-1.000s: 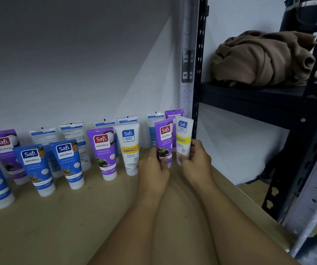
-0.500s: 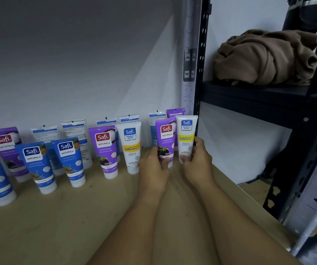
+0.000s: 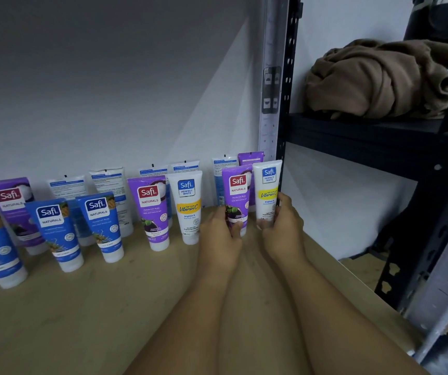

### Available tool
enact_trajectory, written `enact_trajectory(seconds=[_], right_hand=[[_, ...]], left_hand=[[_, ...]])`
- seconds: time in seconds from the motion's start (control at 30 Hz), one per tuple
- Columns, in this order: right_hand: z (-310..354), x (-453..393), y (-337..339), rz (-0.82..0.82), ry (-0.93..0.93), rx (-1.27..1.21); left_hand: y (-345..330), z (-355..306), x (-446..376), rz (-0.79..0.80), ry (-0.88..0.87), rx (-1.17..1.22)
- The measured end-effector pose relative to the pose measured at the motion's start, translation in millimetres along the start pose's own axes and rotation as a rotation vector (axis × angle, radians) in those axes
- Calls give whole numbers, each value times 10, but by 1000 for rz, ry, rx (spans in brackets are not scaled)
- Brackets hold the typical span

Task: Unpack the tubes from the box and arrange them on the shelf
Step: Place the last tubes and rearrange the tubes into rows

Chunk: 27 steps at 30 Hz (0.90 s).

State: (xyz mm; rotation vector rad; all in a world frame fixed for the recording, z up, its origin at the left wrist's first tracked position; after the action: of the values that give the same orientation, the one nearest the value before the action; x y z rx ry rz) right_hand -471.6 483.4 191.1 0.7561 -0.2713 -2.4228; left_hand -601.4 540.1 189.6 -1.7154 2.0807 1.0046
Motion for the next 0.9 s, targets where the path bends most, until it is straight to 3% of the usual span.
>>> enact_trajectory(seconds=[0.47,0.67,0.9], right_hand=[[156,213,146,-35,-132,81],[474,795,230,40,-97,175],[1195,1606,-406,235,-65,56]], left_hand=[[192,-110,184,22,75,-13],[850,-176,640,-30,260,20],[2069,-7,1084,-161,376,-10]])
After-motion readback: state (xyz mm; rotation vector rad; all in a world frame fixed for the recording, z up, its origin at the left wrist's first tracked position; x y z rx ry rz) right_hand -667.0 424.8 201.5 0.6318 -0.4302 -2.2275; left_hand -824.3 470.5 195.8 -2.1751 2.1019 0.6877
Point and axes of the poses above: each hand's wrist, its own x-axis away from the middle knuckle, its own y-axis out of the back of the hand, z = x × y, the point moved 2 cm from there along -x, towards the middle knuckle, and after that the axes turned 3 degrees about x, right-handed, at the moved point
